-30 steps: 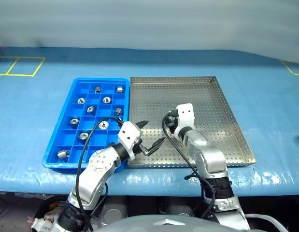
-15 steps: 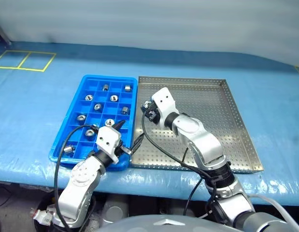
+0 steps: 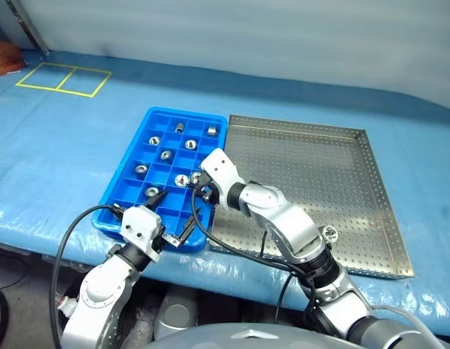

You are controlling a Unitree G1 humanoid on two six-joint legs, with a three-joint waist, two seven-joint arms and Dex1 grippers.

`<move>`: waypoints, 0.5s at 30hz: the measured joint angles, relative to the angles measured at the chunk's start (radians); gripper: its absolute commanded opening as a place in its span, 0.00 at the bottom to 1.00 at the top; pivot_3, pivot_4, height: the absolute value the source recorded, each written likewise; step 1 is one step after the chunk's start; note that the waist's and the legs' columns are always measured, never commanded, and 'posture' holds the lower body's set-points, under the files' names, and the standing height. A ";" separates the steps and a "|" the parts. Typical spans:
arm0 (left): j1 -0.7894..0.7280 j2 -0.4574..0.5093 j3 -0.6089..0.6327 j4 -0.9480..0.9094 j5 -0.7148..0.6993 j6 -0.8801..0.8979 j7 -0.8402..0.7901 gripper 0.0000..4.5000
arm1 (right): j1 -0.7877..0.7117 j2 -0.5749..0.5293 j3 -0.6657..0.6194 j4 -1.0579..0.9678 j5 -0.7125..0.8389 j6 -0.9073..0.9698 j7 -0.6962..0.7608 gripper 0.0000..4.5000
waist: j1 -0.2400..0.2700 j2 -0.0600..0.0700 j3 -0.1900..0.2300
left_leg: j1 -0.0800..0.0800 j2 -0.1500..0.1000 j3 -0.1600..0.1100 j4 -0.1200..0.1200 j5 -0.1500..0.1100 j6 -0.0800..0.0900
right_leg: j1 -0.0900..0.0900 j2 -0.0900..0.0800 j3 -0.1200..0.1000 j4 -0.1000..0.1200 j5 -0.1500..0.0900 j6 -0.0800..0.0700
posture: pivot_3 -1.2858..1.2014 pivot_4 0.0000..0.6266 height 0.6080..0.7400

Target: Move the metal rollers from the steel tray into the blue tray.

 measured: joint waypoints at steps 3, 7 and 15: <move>0.002 0.000 -0.001 0.000 0.000 0.000 0.000 1.00 | 0.016 -0.003 0.000 0.000 0.008 0.009 0.003 0.40 | 0.018 0.000 0.000 | 0.000 0.000 0.000 0.000 0.000 0.000 | 0.000 0.000 -0.001 0.000 0.000 0.000 | 0.72 0.24 1.00; 0.000 0.000 -0.004 0.000 0.000 0.000 -0.001 1.00 | 0.038 -0.010 -0.003 -0.008 0.010 0.027 0.000 0.40 | 0.037 0.000 0.000 | -0.001 0.000 0.000 0.000 0.000 0.000 | -0.001 0.000 -0.001 0.000 -0.001 -0.001 | 0.72 0.24 1.00; -0.036 0.004 -0.024 0.000 -0.003 0.000 -0.020 1.00 | 0.096 -0.044 -0.032 -0.127 0.027 0.092 -0.014 1.00 | 0.068 0.000 0.000 | -0.001 -0.001 0.000 0.000 0.000 -0.001 | -0.001 -0.001 -0.002 -0.001 -0.001 0.000 | 0.68 0.24 1.00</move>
